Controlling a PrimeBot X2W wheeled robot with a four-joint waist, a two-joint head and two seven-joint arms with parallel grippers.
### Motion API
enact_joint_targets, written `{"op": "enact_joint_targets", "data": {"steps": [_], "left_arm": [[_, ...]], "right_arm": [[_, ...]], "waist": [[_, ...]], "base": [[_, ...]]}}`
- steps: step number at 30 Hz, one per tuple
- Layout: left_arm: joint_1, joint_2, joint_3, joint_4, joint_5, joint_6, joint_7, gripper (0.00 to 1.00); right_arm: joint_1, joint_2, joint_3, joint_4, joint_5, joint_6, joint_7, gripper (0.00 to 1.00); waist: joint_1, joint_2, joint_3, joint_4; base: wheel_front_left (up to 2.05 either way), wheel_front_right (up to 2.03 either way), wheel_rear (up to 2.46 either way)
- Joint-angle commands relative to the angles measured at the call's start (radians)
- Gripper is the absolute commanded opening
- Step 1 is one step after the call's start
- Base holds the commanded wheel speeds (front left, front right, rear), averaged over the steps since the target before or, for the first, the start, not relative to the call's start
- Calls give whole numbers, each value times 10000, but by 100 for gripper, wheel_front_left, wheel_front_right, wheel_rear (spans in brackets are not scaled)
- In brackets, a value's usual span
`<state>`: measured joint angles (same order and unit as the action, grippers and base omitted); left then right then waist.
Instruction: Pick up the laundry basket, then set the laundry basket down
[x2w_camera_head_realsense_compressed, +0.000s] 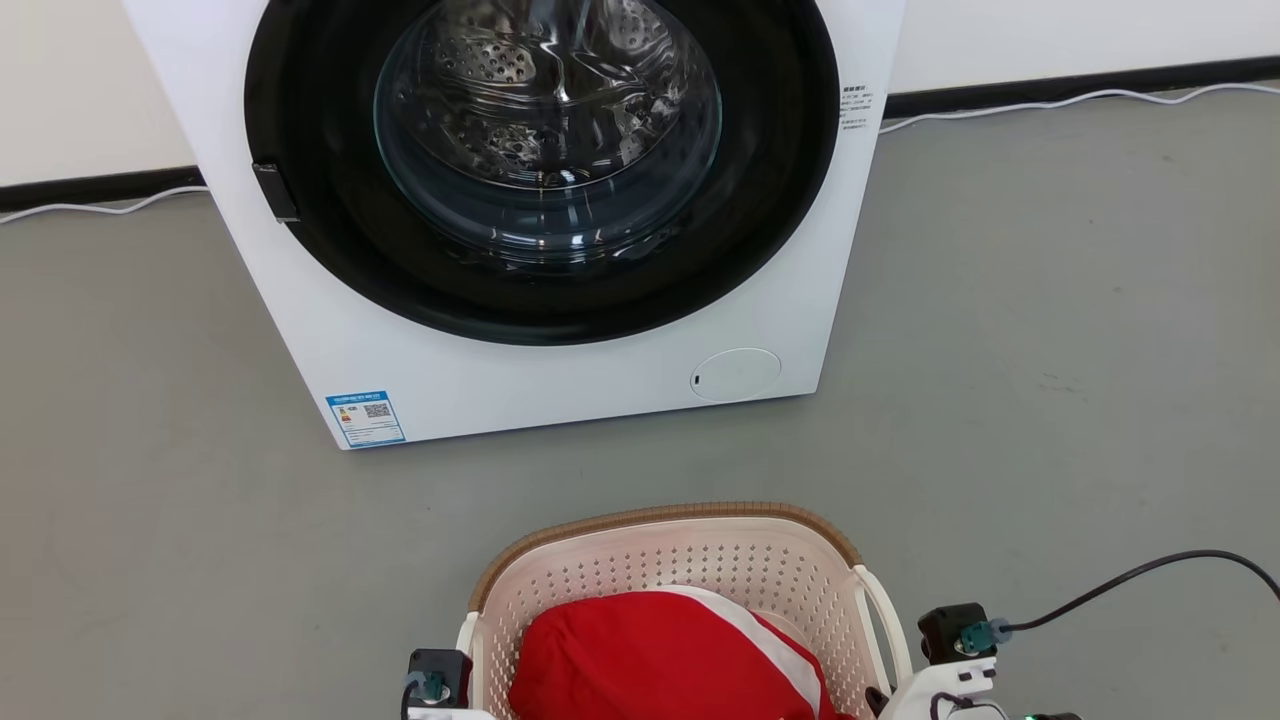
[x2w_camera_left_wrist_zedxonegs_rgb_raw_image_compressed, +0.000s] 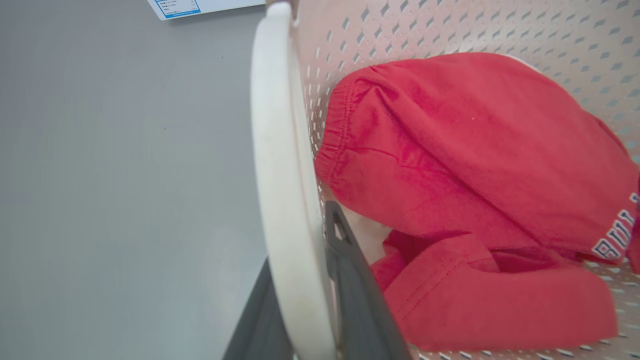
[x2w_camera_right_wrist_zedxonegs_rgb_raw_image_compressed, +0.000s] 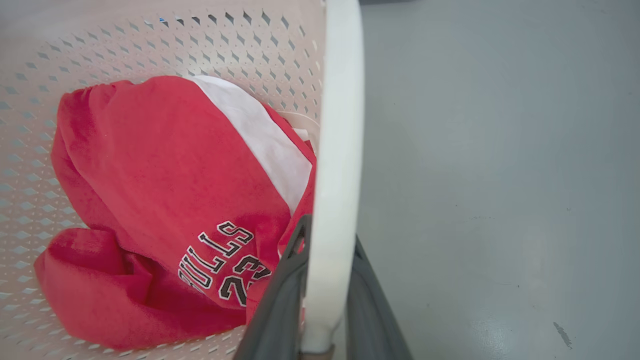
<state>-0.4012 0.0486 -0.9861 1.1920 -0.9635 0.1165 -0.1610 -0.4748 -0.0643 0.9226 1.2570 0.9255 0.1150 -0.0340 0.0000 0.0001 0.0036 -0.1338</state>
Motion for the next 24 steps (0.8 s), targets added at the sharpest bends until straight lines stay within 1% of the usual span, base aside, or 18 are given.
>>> {"op": "enact_joint_targets", "data": {"steps": [1,24], "left_arm": [[-441,16,-6,-169,-21,-24,-178,0],[-680,16,-873,43,-821,24,-382,0]], "right_arm": [[-330,141,228,-326,37,157,-71,0],[-374,141,741,-256,551,157,-170,0]], "waist": [[0,-1,7,-8],[0,-1,41,23]], "base": [[0,0,0],[0,0,0]]}}
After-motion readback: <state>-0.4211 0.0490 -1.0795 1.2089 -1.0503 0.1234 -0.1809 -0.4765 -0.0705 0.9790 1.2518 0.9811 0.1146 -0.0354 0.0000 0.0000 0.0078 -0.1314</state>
